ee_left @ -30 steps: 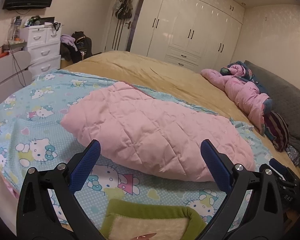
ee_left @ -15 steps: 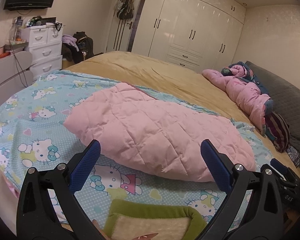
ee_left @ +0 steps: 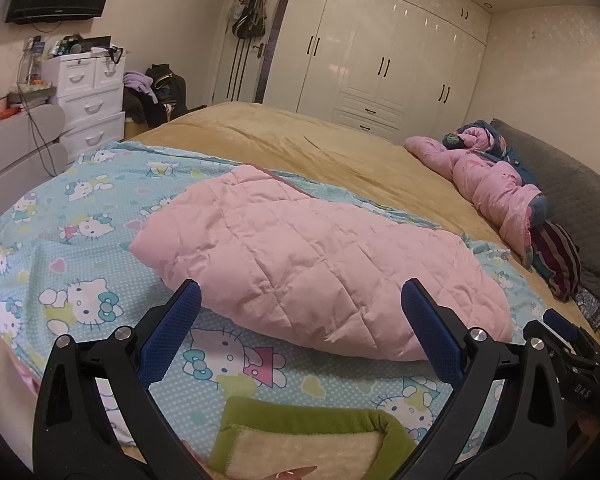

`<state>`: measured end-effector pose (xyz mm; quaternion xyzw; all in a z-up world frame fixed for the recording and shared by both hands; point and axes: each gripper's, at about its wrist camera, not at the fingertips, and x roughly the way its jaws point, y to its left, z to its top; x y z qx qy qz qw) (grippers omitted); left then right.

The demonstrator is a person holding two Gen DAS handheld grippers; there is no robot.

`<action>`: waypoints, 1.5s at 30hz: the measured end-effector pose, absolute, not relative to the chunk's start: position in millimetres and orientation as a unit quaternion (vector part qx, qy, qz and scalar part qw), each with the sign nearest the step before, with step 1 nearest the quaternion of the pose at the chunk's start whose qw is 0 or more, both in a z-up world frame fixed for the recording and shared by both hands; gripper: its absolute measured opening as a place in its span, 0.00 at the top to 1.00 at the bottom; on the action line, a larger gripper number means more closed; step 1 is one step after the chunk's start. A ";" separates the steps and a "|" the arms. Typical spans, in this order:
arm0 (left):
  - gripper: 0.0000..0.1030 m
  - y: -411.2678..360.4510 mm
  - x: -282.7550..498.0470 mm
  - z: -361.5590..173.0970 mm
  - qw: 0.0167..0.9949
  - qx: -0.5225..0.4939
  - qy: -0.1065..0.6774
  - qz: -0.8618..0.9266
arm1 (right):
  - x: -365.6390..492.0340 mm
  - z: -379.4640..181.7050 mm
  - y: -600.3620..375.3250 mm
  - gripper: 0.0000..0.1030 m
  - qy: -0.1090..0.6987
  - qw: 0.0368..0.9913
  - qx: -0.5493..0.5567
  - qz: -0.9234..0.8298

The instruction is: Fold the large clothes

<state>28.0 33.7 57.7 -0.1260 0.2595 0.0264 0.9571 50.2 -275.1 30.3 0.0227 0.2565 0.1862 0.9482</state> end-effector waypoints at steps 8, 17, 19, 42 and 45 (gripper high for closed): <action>0.09 34.6 26.2 57.4 0.958 -0.123 0.257 0.020 | 50.8 32.6 -274.6 0.04 0.255 0.949 0.024 0.185; 0.09 35.1 25.4 58.5 0.959 -0.119 0.256 0.022 | 51.0 32.5 -274.9 0.04 0.255 0.949 0.024 0.186; 0.09 35.0 25.3 59.1 0.960 -0.116 0.255 0.022 | 51.0 32.2 -274.9 0.04 0.255 0.949 0.024 0.185; 0.09 35.6 25.7 57.1 0.959 -0.105 0.261 0.025 | 49.3 32.9 -272.5 0.04 0.256 0.949 0.024 0.183; 0.09 36.6 25.0 56.0 0.960 -0.101 0.261 0.025 | 49.4 32.3 -271.7 0.04 0.254 0.950 0.022 0.181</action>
